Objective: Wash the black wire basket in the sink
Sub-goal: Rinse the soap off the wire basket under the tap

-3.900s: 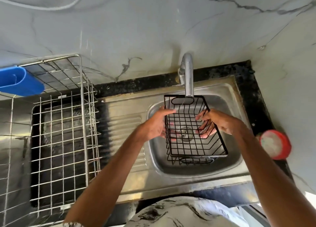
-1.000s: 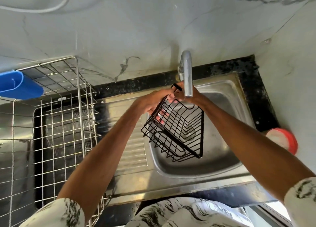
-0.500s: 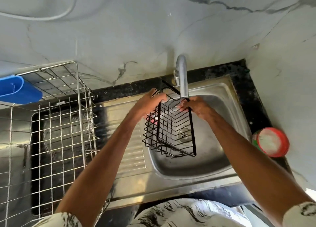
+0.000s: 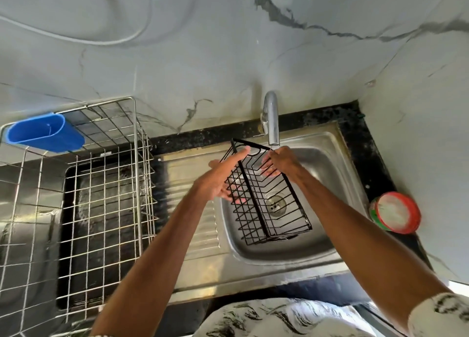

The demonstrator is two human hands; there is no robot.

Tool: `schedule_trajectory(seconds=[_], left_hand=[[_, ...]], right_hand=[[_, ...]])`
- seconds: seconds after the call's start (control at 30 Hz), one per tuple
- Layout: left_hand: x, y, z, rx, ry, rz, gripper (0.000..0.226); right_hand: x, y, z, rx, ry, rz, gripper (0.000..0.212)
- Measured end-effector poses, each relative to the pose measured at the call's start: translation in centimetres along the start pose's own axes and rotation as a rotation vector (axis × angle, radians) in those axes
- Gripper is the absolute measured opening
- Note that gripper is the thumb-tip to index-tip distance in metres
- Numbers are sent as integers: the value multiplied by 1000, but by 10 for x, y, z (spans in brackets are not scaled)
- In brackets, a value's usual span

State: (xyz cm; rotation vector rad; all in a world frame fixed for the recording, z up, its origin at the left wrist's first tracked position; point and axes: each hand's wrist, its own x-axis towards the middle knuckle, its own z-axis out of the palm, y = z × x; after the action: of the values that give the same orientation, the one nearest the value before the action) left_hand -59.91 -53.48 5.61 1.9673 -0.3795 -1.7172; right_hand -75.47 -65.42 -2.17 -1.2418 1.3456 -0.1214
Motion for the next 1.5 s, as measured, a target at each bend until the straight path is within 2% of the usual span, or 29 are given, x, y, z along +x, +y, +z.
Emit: schedule_trajectory(seconds=[0.2, 0.4, 0.5, 0.67, 0.77, 0.8, 0.87, 0.9, 1.03, 1.13, 1.2, 1.3, 1.37, 1.47, 1.5], left_hand=[[-14, -10, -1, -153, -67, -15, 116], [-12, -16, 2, -341, -50, 31, 119], [-17, -14, 9, -291, 18, 97, 106], [-20, -13, 13, -223, 138, 110, 103], [-19, -13, 12, -261, 177, 152, 75], [-17, -14, 13, -259, 189, 156, 77], [-13, -13, 15, -215, 213, 140, 111], [-14, -13, 16, -194, 240, 125, 119], [-16, -17, 20, -180, 263, 145, 86], [-11, -18, 22, -132, 261, 159, 93], [-13, -15, 21, -124, 262, 166, 83], [-13, -11, 16, -169, 294, 178, 69], [-9, -10, 12, -200, 315, 192, 71], [-4, -9, 5, -203, 353, 183, 112], [-2, -10, 3, -202, 363, 184, 117]], right_hand=[[-10, -20, -8, -52, 1, -79, 28], [-6, -27, -12, -41, -35, -89, 19], [-3, -29, -10, -22, -69, -103, 17], [-2, -27, -12, 5, -61, -141, 18], [3, -24, -19, 11, -80, -181, 26], [4, -22, -22, 10, -111, -188, 25], [5, -14, -29, 1, -175, -174, 16], [4, -8, -33, -14, -199, -148, 15], [1, 0, -38, -94, -214, -109, 19], [7, -16, -30, -96, -88, -171, 14], [12, -29, -25, -52, -16, -228, 18], [17, -34, -22, 5, -28, -267, 19], [16, -24, -21, 12, -32, -223, 17], [10, 6, -24, -76, -121, -174, 19], [6, 17, -26, -96, -165, -166, 20]])
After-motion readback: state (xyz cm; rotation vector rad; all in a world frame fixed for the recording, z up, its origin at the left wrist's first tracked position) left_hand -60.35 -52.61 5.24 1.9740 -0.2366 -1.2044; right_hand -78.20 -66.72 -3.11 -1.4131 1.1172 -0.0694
